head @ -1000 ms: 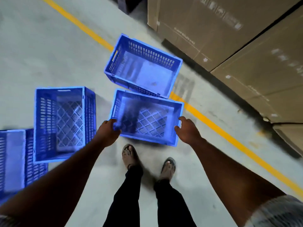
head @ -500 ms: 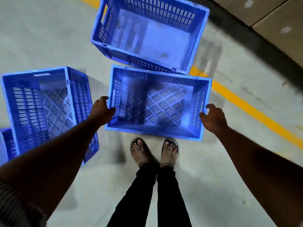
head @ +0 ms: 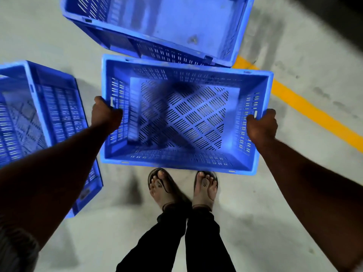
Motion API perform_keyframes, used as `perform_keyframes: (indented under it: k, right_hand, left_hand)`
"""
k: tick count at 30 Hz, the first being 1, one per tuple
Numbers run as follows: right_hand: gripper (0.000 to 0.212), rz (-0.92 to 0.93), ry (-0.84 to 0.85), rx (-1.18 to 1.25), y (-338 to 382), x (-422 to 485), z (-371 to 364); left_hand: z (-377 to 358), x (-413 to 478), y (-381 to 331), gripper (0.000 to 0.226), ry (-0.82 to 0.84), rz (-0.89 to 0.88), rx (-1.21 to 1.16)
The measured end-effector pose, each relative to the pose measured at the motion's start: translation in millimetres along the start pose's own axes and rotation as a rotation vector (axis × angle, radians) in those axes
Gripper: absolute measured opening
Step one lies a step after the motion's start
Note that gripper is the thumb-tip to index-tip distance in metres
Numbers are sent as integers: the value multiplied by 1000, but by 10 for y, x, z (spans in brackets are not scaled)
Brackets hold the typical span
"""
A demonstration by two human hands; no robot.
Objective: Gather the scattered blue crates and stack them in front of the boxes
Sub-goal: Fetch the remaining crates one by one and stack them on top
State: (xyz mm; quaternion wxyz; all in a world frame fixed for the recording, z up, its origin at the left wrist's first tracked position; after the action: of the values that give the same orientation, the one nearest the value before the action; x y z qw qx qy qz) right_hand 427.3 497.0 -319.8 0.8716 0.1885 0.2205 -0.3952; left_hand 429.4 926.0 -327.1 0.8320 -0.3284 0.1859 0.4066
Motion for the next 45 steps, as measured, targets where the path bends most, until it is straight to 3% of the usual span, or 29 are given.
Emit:
perform_keyframes:
  k: [6,9,11,14,21,26,33,41,45]
  right_hand:
    - [41,-88,107,191,-106,197,-68]
    - [50,-62,109,153,-341,450,-154]
    - [45,-30,86,89,-282,337,-17]
    - [35,53,43,28,-60,-25,328]
    - [34,367,-126,-54,249,-616,1052]
    - [40,438,-136,-51,482,-938,1417]
    - [45,551,-57,-53,684,-1412,1764]
    - [39,721,18,-176,707,-2105,2155]
    - [39,841,84,-237,677,-2570,2244]
  left_hand:
    - [-7,57,44,46,-30,23,-1]
    - [81,-51,51,41,-43,35,19]
    - [154,-171,58,36,-47,28,23]
    - [370,-414,59,33,-58,37,-3]
    - [1071,-1032,67,23,-83,36,-58]
    - [1577,-1424,129,32,-125,-52,-13]
    - [2133,-2192,338,36,-236,-8,-72]
    - [2256,-3627,1022,42,-419,194,-329]
    - [2229,-4405,1584,58,-478,348,-479]
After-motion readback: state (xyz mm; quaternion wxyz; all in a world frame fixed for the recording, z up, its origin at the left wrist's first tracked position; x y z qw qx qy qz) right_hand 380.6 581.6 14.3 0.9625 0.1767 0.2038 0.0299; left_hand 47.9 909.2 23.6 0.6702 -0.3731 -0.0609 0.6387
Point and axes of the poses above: each hand's wrist, its own x-axis towards the middle knuckle, its own z-axis out of the back of the hand, y = z × x, the point moved 1 cm from there along x, towards the middle knuckle, and after that the axes turned 12 degrees about -x, right-handed, at the moved point
